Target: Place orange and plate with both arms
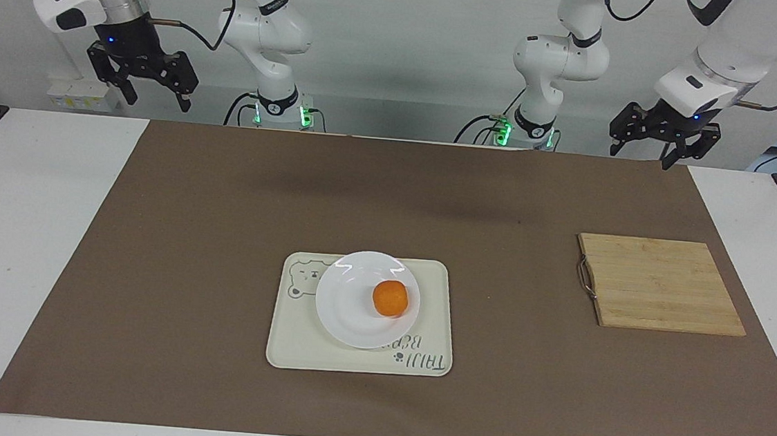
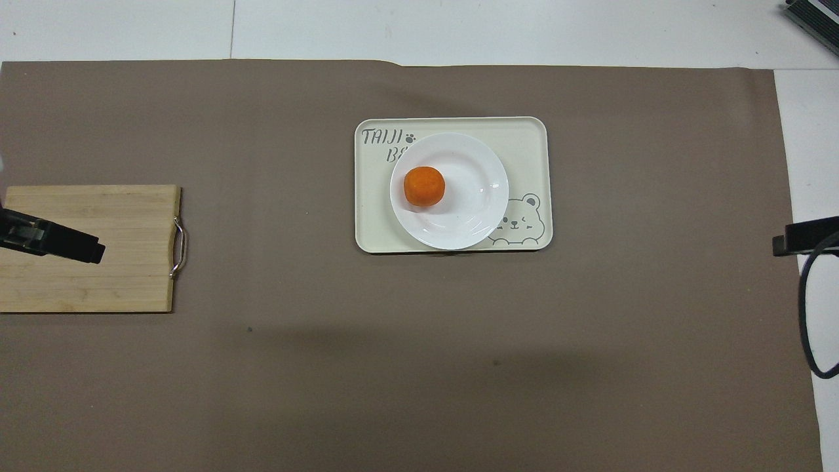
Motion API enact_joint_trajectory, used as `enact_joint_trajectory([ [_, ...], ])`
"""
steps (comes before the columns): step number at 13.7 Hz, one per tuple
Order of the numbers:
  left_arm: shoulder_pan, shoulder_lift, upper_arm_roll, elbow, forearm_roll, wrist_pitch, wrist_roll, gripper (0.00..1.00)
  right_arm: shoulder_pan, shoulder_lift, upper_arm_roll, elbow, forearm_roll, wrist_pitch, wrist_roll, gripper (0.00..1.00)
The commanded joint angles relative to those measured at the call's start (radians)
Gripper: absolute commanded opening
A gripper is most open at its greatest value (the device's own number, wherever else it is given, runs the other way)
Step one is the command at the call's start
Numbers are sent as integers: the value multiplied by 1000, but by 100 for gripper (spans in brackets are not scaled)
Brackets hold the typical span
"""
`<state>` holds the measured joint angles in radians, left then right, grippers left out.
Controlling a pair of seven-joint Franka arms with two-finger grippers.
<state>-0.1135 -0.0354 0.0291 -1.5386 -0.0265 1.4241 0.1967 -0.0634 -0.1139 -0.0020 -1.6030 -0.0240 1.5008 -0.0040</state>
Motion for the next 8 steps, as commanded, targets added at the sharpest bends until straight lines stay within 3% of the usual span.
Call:
enact_joint_trajectory([
  [1, 0, -3, 2, 5, -7, 2, -5, 100, -3, -20, 8, -26, -16, 0, -22, 100],
  [8, 0, -1, 5, 5, -6, 28, -10, 100, -3, -20, 8, -15, 21, -22, -21, 100],
])
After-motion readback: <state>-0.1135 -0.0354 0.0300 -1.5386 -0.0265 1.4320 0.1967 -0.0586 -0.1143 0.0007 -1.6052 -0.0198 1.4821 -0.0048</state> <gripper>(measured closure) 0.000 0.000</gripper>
